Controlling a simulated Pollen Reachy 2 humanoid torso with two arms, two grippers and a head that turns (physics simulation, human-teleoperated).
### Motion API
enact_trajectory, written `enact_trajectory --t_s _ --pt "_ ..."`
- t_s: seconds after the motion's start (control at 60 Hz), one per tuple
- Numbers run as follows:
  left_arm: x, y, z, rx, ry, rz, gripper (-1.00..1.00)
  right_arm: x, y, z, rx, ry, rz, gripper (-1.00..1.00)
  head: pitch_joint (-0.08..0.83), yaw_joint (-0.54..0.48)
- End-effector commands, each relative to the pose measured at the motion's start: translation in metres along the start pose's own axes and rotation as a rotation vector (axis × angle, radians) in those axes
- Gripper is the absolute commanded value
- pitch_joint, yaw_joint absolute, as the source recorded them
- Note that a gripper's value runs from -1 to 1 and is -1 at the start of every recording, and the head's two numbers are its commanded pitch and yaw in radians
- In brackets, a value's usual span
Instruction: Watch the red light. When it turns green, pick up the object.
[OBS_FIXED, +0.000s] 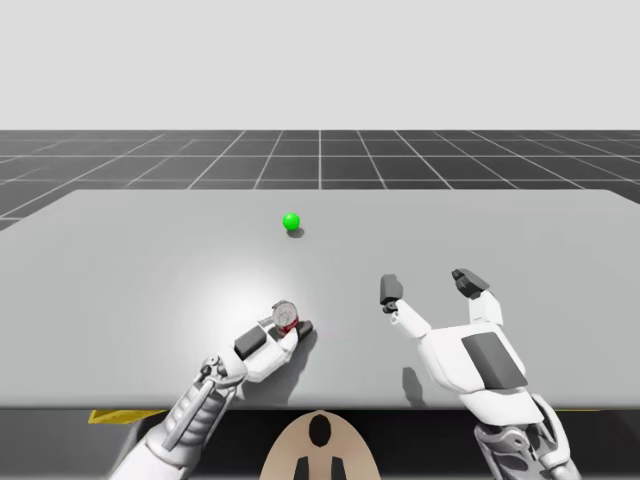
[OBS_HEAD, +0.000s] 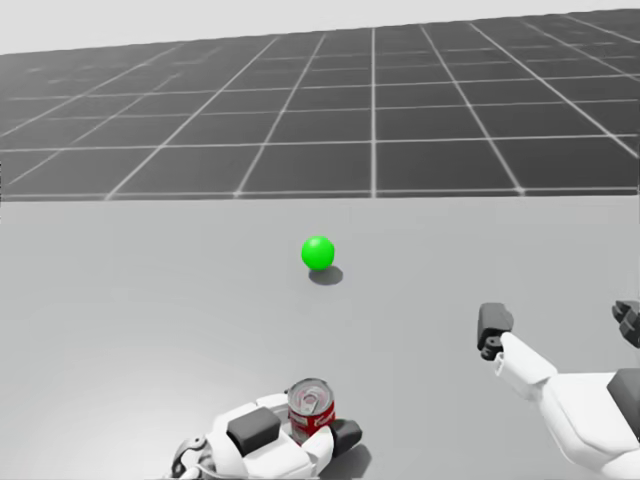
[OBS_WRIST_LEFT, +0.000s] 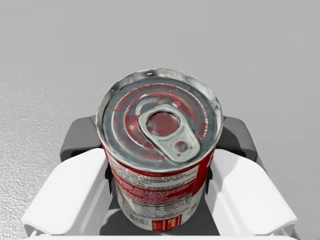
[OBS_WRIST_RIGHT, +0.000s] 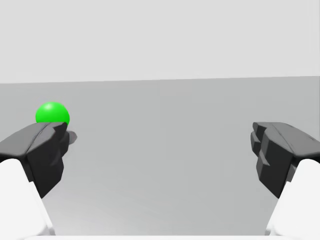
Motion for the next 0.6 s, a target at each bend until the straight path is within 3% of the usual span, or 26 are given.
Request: enact_trajectory --t_s 0.017,0.1,0.15,0.333,0.45,0.6 --pt "0.002 -0.006 0.001 -0.024 -0.005 0.011 1.00 -0.001 0.003 0.000 -0.009 0.000 -0.035 -1.00 0.324 0.12" --pt "0.014 -0.003 0.006 -0.027 -0.027 0.007 1.00 0.000 0.003 0.000 -0.005 -0.002 -0.046 -1.00 0.303 0.12" --pt "0.027 0.000 0.012 -0.035 -0.051 0.026 1.00 0.001 0.002 0.000 -0.002 -0.006 -0.045 -1.00 0.291 0.12" --pt "0.085 0.009 0.040 0.011 -0.200 -0.023 1.00 0.004 -0.003 0.004 0.059 -0.021 -0.072 -1.00 0.266 0.13" --pt "0.127 0.012 0.065 0.061 -0.323 -0.026 1.00 0.003 -0.004 0.006 0.097 -0.017 -0.059 -1.00 0.249 0.13" --pt "0.186 0.005 0.103 0.129 -0.527 -0.065 1.00 0.002 -0.004 0.006 0.122 -0.020 -0.045 -1.00 0.237 0.13"
